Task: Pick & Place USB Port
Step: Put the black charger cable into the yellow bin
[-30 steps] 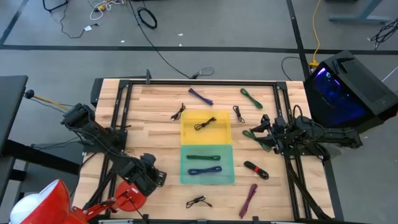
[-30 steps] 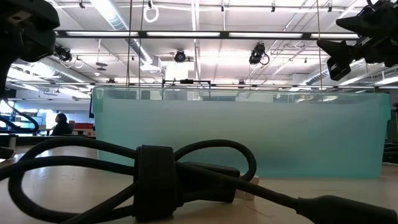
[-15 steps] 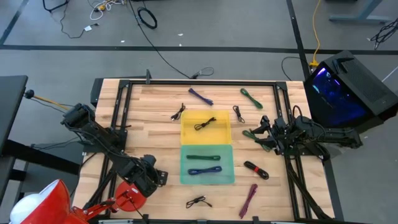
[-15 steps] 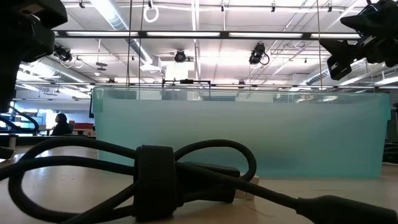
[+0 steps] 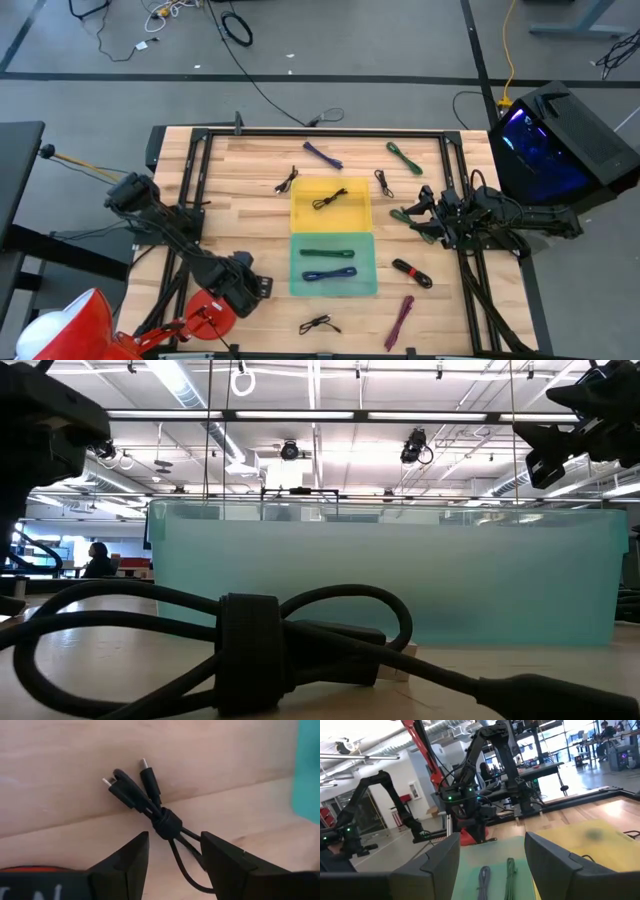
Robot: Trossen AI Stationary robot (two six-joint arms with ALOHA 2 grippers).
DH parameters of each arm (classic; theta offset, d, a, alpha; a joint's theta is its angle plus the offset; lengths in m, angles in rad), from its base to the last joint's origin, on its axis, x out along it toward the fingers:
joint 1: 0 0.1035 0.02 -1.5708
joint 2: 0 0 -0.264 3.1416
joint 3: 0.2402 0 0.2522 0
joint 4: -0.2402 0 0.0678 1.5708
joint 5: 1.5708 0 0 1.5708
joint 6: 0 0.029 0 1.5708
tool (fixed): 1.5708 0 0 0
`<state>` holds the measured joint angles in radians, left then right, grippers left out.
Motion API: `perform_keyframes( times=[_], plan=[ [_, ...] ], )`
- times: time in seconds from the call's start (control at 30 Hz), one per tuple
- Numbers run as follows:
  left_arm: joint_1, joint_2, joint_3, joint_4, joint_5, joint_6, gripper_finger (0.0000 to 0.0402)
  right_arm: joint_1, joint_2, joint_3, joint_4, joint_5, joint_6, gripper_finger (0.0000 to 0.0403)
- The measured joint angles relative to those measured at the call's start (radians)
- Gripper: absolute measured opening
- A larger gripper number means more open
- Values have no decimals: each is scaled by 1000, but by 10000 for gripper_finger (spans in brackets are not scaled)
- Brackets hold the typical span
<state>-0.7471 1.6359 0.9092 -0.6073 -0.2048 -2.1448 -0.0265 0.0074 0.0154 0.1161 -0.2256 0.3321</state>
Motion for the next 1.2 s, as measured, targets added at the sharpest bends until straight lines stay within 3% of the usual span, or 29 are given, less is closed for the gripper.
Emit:
perform_keyframes(
  times=[0.33,0.43,0.53,0.63,0.77,0.9,1.2],
  plan=[
    [37,73,4,10,24,44,174,0,0,0,-3,0,0,223],
    [48,75,6,3,48,86,133,0,0,0,-7,0,0,223],
    [53,76,25,-34,54,143,46,0,0,0,-8,0,0,223],
    [56,79,65,-83,44,186,37,0,0,0,-14,0,0,223],
    [60,79,150,-234,12,247,37,0,0,0,-16,0,0,223],
    [73,77,307,-470,-98,366,37,0,0,0,-20,0,0,223],
    [222,76,575,-863,-326,757,37,0,0,0,-19,56,22,223]
  ],
)
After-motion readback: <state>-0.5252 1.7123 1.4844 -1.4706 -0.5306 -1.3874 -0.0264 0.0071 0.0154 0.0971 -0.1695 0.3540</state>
